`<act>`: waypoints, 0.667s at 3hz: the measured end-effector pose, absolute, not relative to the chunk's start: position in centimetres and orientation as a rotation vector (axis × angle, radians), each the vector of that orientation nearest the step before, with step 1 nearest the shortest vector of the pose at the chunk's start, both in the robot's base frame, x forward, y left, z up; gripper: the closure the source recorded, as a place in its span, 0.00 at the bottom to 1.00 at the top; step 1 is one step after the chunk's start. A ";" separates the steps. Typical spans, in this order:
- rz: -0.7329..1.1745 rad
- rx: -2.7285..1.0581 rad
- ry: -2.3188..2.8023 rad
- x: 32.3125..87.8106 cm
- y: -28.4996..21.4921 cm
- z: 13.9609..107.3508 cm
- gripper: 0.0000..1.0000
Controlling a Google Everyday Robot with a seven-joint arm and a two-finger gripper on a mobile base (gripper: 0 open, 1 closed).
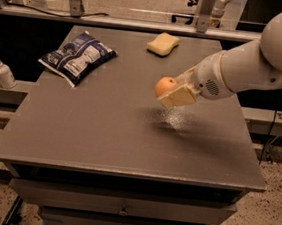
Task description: Move orange near blue chip bag
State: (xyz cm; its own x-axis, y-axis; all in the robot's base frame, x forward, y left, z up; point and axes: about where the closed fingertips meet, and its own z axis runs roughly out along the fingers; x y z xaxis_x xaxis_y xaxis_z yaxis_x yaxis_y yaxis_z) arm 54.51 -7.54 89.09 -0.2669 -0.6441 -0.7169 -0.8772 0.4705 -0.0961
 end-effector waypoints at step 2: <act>0.485 -1.283 1.918 56.7 -1.7 88.8 1.00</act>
Offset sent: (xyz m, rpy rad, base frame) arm 0.0533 0.1138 -0.0095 0.1282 -0.0642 0.1008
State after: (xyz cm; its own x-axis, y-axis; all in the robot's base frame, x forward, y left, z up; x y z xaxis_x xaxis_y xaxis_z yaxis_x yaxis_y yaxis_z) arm 56.71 -1.66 88.82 -0.2027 -0.6114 -0.7649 -0.9013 0.4218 -0.0984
